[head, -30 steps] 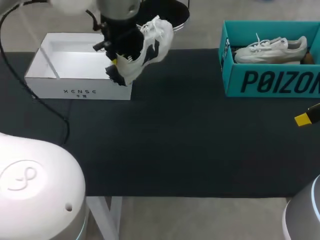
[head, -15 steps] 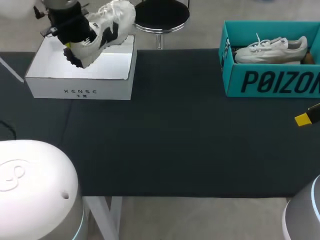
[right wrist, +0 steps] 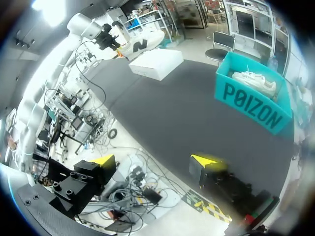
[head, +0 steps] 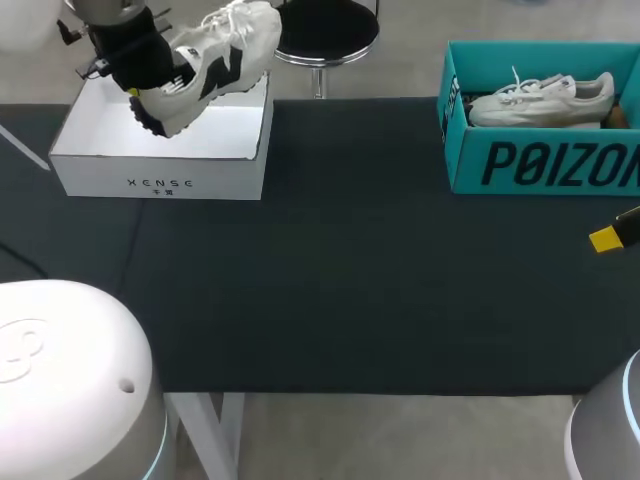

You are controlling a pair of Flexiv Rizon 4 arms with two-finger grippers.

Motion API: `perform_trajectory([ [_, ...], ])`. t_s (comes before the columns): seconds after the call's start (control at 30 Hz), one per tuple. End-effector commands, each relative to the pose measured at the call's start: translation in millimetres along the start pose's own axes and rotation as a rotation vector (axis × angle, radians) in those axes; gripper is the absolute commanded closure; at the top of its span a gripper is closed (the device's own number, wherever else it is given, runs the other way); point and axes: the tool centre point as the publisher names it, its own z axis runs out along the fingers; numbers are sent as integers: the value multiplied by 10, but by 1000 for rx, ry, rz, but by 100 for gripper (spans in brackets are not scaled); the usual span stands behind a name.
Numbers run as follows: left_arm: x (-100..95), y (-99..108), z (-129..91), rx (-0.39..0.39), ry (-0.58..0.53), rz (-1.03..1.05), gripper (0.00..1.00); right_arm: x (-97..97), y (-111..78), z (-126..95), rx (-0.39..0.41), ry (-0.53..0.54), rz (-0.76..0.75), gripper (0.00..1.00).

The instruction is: Take the shoe out of the shoebox, open the shoe tongue, remove and reinsert the insole, then place the shoe into the shoebox

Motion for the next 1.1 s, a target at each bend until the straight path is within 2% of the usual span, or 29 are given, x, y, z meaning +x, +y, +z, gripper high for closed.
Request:
perform_trajectory([
  [0.03,5,4,-11,-1,-4,1,100,47,-102,-4,-43,-12,1,0],
  [0.4,5,4,-11,-1,-4,1,100,47,-102,-4,-43,-12,1,0],
  [0.6,103,501,109,-34,-17,54,100,47,-102,-4,-43,-12,1,0],
  [0.73,254,840,177,27,-100,178,100,47,-102,-4,-43,-12,1,0],
  [0.87,373,1158,271,51,-129,293,100,47,-102,-4,-43,-12,1,0],
  [1.1,466,1617,528,-2,-125,452,100,47,-102,-4,-43,-12,1,0],
])
